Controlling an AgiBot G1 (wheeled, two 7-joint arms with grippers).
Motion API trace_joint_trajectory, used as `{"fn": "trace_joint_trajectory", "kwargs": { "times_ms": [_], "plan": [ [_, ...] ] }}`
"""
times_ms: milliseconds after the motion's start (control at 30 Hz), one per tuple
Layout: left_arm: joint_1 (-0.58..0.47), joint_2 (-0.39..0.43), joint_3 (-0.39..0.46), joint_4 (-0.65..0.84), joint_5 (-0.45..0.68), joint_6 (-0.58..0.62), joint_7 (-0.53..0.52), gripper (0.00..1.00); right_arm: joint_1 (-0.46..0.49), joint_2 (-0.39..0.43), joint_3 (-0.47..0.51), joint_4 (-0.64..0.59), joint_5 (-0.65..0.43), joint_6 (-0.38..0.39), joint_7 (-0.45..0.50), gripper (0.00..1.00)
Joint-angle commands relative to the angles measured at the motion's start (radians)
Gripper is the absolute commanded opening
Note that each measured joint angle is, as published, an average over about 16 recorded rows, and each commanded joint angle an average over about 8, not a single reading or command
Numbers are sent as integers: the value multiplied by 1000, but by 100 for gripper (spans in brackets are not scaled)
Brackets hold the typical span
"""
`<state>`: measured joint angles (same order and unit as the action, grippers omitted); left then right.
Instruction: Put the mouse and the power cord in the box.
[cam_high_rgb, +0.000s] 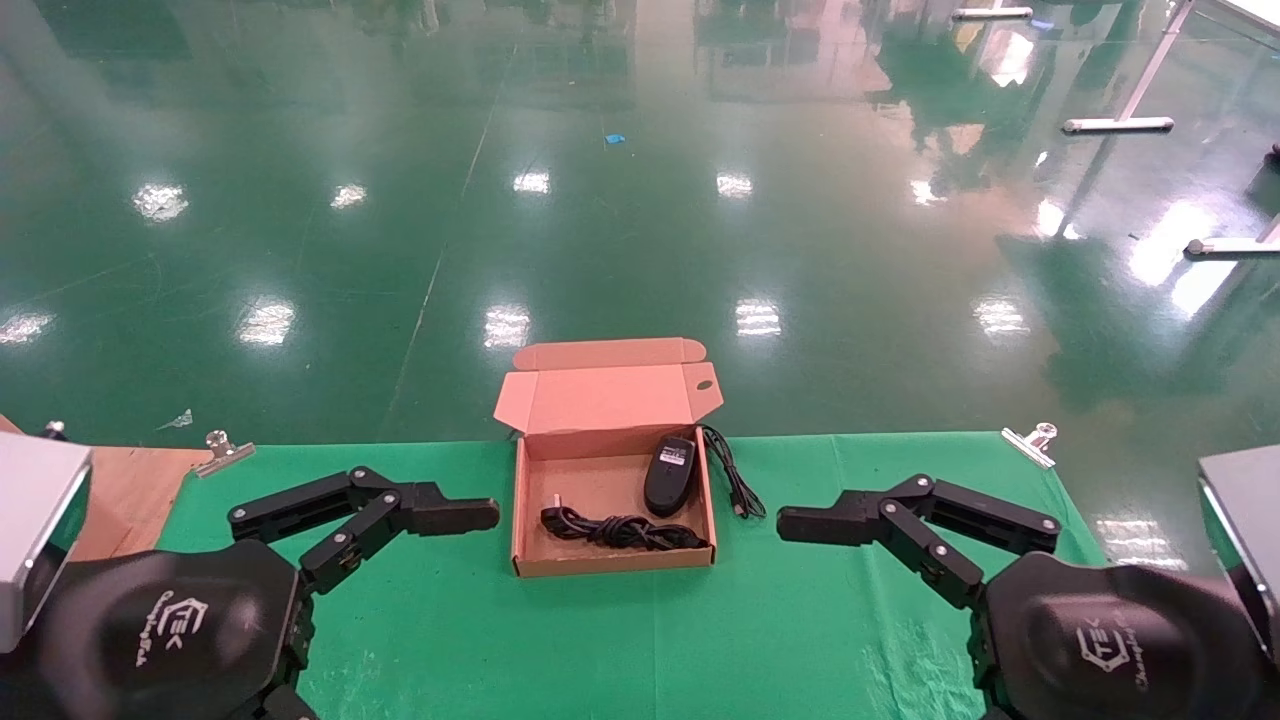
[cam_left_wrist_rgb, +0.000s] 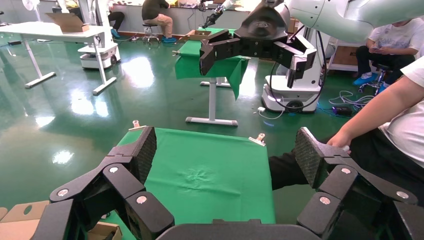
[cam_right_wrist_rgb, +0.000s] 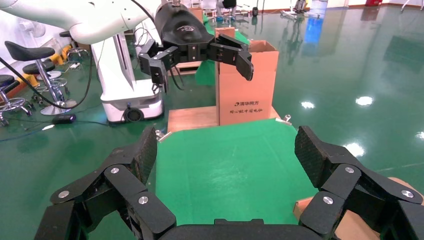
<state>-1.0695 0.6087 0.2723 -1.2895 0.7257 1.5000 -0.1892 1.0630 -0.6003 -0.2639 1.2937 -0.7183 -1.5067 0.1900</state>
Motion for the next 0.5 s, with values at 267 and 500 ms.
{"fn": "trace_joint_trajectory", "kwargs": {
  "times_ms": [267,500],
  "plan": [
    [-3,1,4,3,2,-2,1,100,8,-8,-11,-7,-9,8,-2,100],
    [-3,1,5,4,3,-3,1,100,10,-10,-15,-9,-11,11,-3,100]
  ]
}}
